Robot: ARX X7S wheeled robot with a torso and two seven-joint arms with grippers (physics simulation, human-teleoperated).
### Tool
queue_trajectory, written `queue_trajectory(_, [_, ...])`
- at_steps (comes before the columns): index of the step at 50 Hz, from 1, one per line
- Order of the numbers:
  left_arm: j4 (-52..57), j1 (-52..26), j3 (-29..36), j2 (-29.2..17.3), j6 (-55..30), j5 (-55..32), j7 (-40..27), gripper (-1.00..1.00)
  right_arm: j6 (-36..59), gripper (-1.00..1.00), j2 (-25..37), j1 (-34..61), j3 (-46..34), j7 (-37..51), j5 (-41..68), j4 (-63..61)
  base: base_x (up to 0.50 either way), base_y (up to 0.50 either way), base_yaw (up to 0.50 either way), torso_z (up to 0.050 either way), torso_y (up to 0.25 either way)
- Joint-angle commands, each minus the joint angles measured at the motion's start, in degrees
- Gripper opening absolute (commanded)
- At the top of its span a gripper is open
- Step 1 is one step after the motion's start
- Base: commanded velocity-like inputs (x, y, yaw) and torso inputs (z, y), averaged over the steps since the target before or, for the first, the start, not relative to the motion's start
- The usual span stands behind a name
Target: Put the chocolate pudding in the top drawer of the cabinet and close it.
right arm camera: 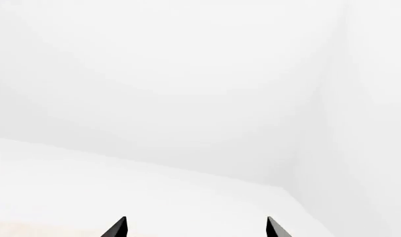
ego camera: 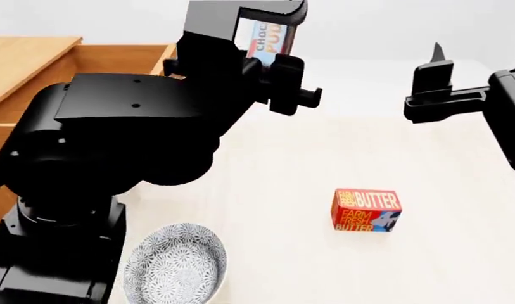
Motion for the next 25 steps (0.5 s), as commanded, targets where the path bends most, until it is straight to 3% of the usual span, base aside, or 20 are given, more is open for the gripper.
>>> queue_trajectory(1, [-5.39,-7.17,-1.03,-2.99,1.52,2.05,0.81,-1.0,-0.47,1.0,0.9,-0.59,0.63,0.52,0.93,-0.8,0.0,0.0,0.0,-0.008,0.25])
queue_trajectory(6, [-10.64,-11.36,-0.2,-5.54,3.49,6.23,4.03,-1.0,-0.81,1.0,1.37,-1.11,0.89,0.39,0.82,-0.9,0.0,0.0,0.0,-0.007,0.179])
queue_trajectory(19, [-23.37,-19.08,2.76,-11.46,8.91,15.84,10.99,-1.0,-1.31,1.0,1.51,-1.81,0.75,0.24,0.32,-0.78,0.0,0.0,0.0,0.0,0.0])
queue_trajectory(25, [-23.87,-19.29,4.24,-14.58,10.15,18.06,13.31,-1.0,-1.79,1.0,1.54,-2.38,0.79,-0.03,-0.12,-0.78,0.0,0.0,0.0,0.0,0.0])
